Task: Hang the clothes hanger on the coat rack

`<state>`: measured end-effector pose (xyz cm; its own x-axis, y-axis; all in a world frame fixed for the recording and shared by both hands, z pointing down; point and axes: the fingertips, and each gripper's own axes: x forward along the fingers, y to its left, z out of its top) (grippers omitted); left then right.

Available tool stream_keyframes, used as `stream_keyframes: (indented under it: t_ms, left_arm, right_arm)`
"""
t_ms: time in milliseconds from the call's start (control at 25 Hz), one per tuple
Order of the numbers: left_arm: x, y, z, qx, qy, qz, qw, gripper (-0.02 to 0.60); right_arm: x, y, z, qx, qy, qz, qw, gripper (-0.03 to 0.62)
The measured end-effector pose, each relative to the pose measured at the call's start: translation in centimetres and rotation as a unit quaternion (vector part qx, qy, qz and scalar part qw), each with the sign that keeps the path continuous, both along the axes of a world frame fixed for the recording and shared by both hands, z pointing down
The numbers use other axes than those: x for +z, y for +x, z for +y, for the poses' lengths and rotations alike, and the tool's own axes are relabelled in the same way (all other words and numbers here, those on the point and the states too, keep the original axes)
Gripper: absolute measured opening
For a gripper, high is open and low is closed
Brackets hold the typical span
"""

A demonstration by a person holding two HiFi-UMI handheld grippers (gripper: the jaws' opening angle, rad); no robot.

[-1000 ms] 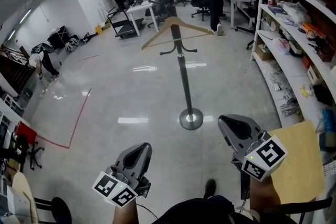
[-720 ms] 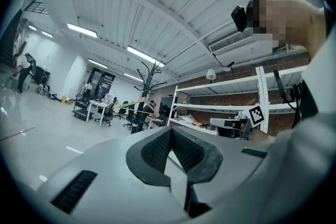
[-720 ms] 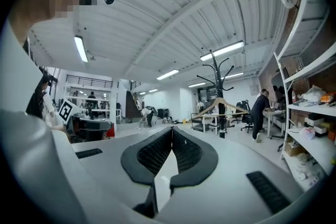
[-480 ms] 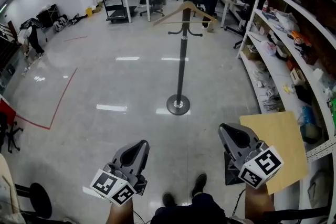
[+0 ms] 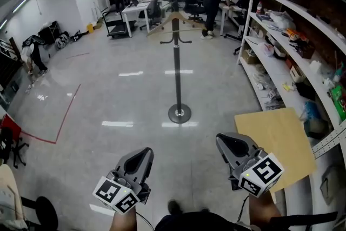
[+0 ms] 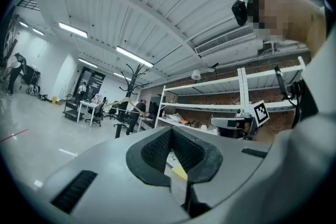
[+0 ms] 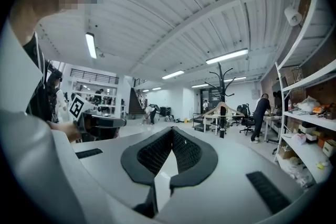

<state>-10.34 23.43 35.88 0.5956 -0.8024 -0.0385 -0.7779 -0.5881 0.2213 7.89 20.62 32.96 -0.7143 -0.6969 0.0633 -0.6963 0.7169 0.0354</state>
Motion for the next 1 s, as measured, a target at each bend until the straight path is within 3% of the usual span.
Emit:
stream_keyframes:
  t_ms: [200,400,1000]
  left_arm:
    - [-0.5,4.4,2.1,-0.003,-0.005,-0.016,0.9999,0.0]
    - [-1.2,6.7,3.7,0.011,-0.003,-0.025,0.9996,0.0]
    - [-1.9,3.3,5.8,0.007,0.011,0.002,0.9999,0.0]
  right_arm:
    - [0.6,5.3,1.5,0.024,-0.013,-0.029,0.999,0.008]
    - [0.6,7.0,2.8,0.033,-0.012,-0.028,0.999,0.008]
    - [-1.4,3.8,6.0,0.049,0.018,-0.014,0.999,0.008]
